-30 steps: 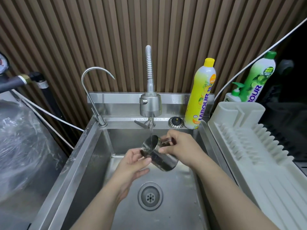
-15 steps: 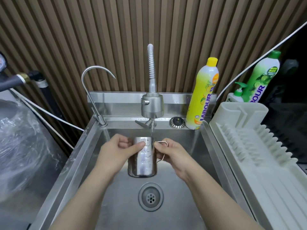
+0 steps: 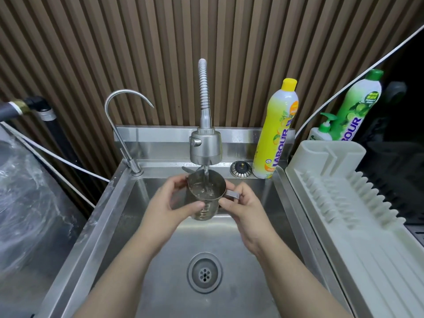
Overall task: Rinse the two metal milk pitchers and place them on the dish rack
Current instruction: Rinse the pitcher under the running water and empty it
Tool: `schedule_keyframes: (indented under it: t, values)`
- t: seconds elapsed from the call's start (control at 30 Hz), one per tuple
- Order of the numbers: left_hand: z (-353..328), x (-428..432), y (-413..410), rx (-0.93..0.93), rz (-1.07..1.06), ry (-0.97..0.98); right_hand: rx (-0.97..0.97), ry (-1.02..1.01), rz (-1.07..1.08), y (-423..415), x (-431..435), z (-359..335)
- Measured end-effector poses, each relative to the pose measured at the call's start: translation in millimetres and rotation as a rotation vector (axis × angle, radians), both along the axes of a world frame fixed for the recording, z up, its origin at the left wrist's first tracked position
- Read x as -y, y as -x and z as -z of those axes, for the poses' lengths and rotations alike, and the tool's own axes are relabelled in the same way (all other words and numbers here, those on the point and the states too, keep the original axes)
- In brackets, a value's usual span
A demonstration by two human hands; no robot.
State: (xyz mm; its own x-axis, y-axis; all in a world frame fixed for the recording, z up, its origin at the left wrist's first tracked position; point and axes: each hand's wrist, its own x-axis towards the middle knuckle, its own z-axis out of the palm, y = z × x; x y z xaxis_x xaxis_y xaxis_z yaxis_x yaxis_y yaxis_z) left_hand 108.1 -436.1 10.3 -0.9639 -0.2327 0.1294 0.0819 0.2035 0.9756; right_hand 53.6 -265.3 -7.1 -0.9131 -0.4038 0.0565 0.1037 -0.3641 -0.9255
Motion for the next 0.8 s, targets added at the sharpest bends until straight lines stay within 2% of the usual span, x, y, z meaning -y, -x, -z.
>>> schedule_keyframes:
  t: [0.07, 0.17, 0.37, 0.53, 0.67, 0.8]
  values:
    - [-13, 7, -1, -0.014, -0.006, 0.121, 0.084, 0.105, -0.041, -2, 6, 6]
    - [-17, 10, -5, 0.021, -0.075, 0.104, 0.140, 0.045, -0.061, -4, 8, 1]
    - [38, -13, -27, 0.277, 0.027, -0.351, 0.123, -0.175, -0.035, -3, -4, 25]
    - [117, -25, -36, 0.472, -0.013, -0.533, 0.330, -0.265, -0.028, -22, -6, 94]
    - [143, -28, -37, 0.724, -0.048, -0.487, 0.551, -0.458, -0.019, -31, -3, 134]
    - [149, -26, -41, 1.025, 0.000, -0.378, 0.716, -0.762, -0.157, -35, -2, 147]
